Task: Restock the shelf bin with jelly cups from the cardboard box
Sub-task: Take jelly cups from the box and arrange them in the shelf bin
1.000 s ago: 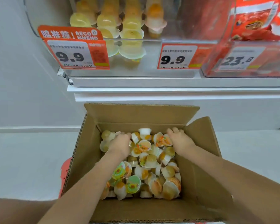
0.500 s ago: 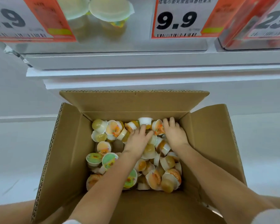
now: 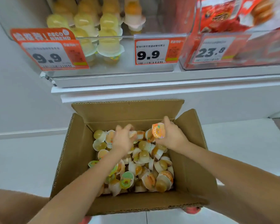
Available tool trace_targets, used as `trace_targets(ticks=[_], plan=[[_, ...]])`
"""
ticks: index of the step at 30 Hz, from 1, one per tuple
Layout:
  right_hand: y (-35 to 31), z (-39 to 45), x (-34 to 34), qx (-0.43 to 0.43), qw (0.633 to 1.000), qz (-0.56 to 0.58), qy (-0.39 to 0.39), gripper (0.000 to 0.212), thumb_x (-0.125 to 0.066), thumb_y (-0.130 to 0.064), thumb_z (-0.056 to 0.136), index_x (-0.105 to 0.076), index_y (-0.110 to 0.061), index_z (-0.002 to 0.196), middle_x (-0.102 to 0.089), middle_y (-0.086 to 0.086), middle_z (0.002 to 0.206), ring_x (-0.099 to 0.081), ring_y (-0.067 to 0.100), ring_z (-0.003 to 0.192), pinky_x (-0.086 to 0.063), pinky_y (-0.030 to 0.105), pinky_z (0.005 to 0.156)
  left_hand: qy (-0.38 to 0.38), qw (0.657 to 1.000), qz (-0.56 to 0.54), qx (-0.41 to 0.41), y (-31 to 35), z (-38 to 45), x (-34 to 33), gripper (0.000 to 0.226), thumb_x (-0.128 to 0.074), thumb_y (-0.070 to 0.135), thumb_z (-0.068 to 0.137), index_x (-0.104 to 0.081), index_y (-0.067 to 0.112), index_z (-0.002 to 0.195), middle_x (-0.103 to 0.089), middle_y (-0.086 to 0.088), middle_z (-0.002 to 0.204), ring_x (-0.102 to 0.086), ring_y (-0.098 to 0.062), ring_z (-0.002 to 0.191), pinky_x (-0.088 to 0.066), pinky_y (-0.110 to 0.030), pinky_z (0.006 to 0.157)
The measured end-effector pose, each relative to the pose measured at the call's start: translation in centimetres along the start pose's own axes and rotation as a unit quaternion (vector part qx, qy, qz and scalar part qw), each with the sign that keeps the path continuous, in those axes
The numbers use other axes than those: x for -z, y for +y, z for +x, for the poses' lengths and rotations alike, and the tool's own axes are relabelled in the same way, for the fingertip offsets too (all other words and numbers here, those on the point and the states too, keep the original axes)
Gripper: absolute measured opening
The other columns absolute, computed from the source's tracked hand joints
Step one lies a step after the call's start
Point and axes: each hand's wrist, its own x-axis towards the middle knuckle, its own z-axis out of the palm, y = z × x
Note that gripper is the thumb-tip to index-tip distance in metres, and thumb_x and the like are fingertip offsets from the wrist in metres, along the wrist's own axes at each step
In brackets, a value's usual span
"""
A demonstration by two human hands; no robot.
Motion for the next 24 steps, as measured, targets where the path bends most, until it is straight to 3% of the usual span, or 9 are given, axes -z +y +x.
trace_targets(ticks=[2,4,8,10,12,14,16,20,24], plan=[[-2.1,-0.7,2.6,0.029,0.999,-0.006,-0.022,0.054,-0.077,-0.031,0.068,-0.036,-0.016,0.099,-0.05,0.005,0.094,-0.056,0.021,0.079,-0.047,0.031,0.057,-0.004,0.978,-0.206,0.034,1.7,-0.3,3.6,0.019,-0.062,0.023,0.088,-0.063,0.028,0.106,-0.056,-0.007,0.111,-0.058,-0.023,0.098,-0.052,-0.03,0.074],[-4.5,-1.6,5.1,0.074,0.997,-0.013,-0.035,0.052,-0.076,-0.033,0.064,-0.039,-0.02,0.099,-0.051,0.005,0.096,-0.054,0.021,0.085,-0.047,0.03,0.061,-0.054,0.92,-0.381,0.073,3.9,-1.5,7.6,0.018,-0.056,0.011,0.089,-0.067,0.02,0.099,-0.061,-0.006,0.102,-0.06,-0.017,0.085,-0.055,-0.026,0.062],[-9.7,-4.0,10.3,0.171,0.985,0.004,-0.012,0.05,-0.082,-0.03,0.065,-0.047,-0.027,0.101,-0.051,-0.001,0.096,-0.047,0.013,0.089,-0.032,0.013,0.062,-0.165,0.82,-0.54,0.097,8.1,-4.7,15.2,0.018,-0.043,0.014,0.092,-0.061,0.012,0.095,-0.059,-0.007,0.09,-0.055,-0.017,0.078,-0.051,-0.028,0.064],[-11.8,-5.5,12.5,0.218,0.976,0.005,0.009,0.052,-0.083,-0.028,0.067,-0.052,-0.024,0.109,-0.051,-0.005,0.097,-0.047,0.009,0.087,-0.034,0.012,0.065,-0.231,0.742,-0.622,0.096,8.7,-6.3,18.2,0.019,-0.038,0.018,0.093,-0.054,0.009,0.099,-0.058,-0.01,0.101,-0.056,-0.021,0.085,-0.053,-0.033,0.071],[-12.9,-6.9,14.2,0.232,0.971,0.044,0.024,0.063,-0.083,-0.03,0.068,-0.049,-0.026,0.12,-0.056,-0.011,0.101,-0.053,0.005,0.087,-0.04,0.015,0.07,-0.256,0.701,-0.663,0.061,8.8,-7.7,20.2,0.022,-0.043,0.017,0.093,-0.051,0.007,0.111,-0.054,-0.016,0.117,-0.057,-0.025,0.098,-0.056,-0.039,0.08],[-13.7,-7.8,15.3,0.224,0.969,0.097,0.032,0.07,-0.085,-0.032,0.065,-0.043,-0.03,0.121,-0.058,-0.017,0.102,-0.056,0.003,0.088,-0.042,0.013,0.07,-0.246,0.694,-0.676,0.018,8.7,-8.5,21.0,0.039,-0.052,0.016,0.087,-0.052,0.002,0.123,-0.056,-0.02,0.126,-0.058,-0.029,0.112,-0.053,-0.039,0.089],[-14.3,-7.7,16.1,0.246,0.962,0.117,0.037,0.062,-0.086,-0.031,0.064,-0.051,-0.03,0.115,-0.06,-0.016,0.104,-0.056,0.004,0.085,-0.043,0.013,0.068,-0.225,0.709,-0.668,-0.01,9.0,-8.8,21.1,0.05,-0.057,0.016,0.081,-0.052,0.002,0.129,-0.058,-0.018,0.129,-0.057,-0.027,0.118,-0.051,-0.037,0.093],[-15.0,-7.1,16.9,0.26,0.949,0.174,0.03,0.049,-0.084,-0.024,0.069,-0.063,-0.03,0.113,-0.063,-0.014,0.107,-0.055,0.009,0.088,-0.053,0.024,0.072,-0.196,0.758,-0.622,-0.018,9.6,-9.1,21.1,0.048,-0.062,0.022,0.073,-0.061,0.011,0.12,-0.069,-0.008,0.108,-0.068,-0.019,0.093,-0.058,-0.031,0.081],[-15.2,-6.4,16.5,0.248,0.939,0.24,-0.004,0.056,-0.082,-0.015,0.071,-0.057,-0.029,0.119,-0.059,-0.005,0.113,-0.061,0.014,0.1,-0.055,0.034,0.087,-0.197,0.766,-0.612,-0.012,9.5,-8.9,21.5,0.05,-0.064,0.021,0.072,-0.061,0.007,0.121,-0.066,-0.015,0.116,-0.065,-0.025,0.1,-0.056,-0.042,0.083]])
